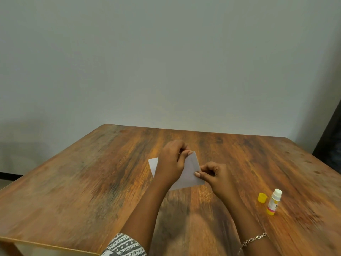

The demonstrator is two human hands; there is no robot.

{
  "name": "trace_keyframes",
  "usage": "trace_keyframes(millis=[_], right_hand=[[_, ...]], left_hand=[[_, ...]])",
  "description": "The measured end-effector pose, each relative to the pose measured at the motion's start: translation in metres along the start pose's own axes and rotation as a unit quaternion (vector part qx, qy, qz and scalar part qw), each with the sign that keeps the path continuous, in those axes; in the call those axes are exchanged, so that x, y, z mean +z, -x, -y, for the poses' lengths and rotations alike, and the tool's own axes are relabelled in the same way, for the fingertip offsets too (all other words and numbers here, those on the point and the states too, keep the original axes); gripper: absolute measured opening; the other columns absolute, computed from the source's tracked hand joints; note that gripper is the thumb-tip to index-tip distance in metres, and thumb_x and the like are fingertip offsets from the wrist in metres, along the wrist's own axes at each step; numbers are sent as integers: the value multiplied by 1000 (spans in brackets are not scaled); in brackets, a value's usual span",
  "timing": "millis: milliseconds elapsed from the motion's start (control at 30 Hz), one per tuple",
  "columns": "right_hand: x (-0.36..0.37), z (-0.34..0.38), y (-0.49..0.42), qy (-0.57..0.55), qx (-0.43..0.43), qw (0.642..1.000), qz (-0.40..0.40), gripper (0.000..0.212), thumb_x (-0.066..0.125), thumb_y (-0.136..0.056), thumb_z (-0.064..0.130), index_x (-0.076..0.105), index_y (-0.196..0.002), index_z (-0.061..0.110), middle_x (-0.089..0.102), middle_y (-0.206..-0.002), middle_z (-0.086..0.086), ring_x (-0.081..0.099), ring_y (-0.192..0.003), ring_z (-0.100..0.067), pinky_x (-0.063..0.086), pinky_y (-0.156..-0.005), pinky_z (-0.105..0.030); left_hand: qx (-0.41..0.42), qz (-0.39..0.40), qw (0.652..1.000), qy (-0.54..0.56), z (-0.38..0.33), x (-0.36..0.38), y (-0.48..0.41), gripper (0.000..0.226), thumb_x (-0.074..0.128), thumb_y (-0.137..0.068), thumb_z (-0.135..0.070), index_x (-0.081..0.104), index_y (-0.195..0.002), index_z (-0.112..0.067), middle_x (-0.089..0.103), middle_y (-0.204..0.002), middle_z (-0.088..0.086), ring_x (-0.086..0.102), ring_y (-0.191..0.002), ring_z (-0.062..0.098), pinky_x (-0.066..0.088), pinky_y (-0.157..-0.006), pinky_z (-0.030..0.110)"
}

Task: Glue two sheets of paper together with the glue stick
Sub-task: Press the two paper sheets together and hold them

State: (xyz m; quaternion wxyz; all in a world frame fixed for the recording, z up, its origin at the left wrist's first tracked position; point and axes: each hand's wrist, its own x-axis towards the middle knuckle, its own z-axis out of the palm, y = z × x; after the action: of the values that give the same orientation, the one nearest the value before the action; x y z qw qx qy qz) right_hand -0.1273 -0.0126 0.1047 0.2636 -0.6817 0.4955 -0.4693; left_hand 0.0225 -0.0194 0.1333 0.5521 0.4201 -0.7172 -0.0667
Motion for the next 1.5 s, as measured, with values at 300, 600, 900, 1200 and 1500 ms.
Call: trace_keyframes(millis=[300, 600, 900, 1200, 1500], right_hand=[[-2, -11, 4, -22, 10, 1000, 9, 22, 70, -75, 7, 64, -63, 24, 66, -67, 3, 61, -61, -2, 49, -58, -13], [1, -12, 7, -194, 55, 978, -49, 11, 59, -84, 7, 64, -74, 5, 66, -76, -12, 63, -72, -21, 56, -64, -25], [2, -9, 0, -196, 82, 969, -122, 7, 58, -86, 12, 59, -84, 7, 66, -79, -8, 65, -67, -17, 52, -45, -18], [30, -41, 16, -171, 159, 968, -88, 18, 63, -83, 6, 63, -100, 11, 68, -83, -12, 67, -80, -26, 55, -64, -36], [45, -74, 1, -8, 177, 979, -98, 21, 68, -80, 11, 64, -100, 8, 67, -78, -10, 62, -71, -22, 39, -53, -23]], left_hand=[[-86, -16, 994, 71, 4, -9, 3, 19, 55, -89, -6, 54, -72, -16, 52, -66, -11, 51, -64, -3, 39, -54, 8], [-230, -65, 957, 161, 7, -10, 8, 12, 58, -88, -13, 61, -78, -8, 60, -72, -1, 54, -67, 7, 42, -62, 20], [-338, -11, 927, 164, 17, -7, 24, 19, 62, -86, -16, 57, -68, -14, 66, -84, 6, 62, -77, 20, 42, -61, 25], [-422, -85, 892, 139, 45, 21, 36, 10, 65, -84, -14, 59, -89, -7, 62, -86, 7, 59, -75, 21, 49, -67, 35], [-354, 86, 931, -37, 74, 35, 54, 32, 63, -83, -6, 56, -114, -14, 55, -123, 5, 53, -106, 18, 45, -76, 21]])
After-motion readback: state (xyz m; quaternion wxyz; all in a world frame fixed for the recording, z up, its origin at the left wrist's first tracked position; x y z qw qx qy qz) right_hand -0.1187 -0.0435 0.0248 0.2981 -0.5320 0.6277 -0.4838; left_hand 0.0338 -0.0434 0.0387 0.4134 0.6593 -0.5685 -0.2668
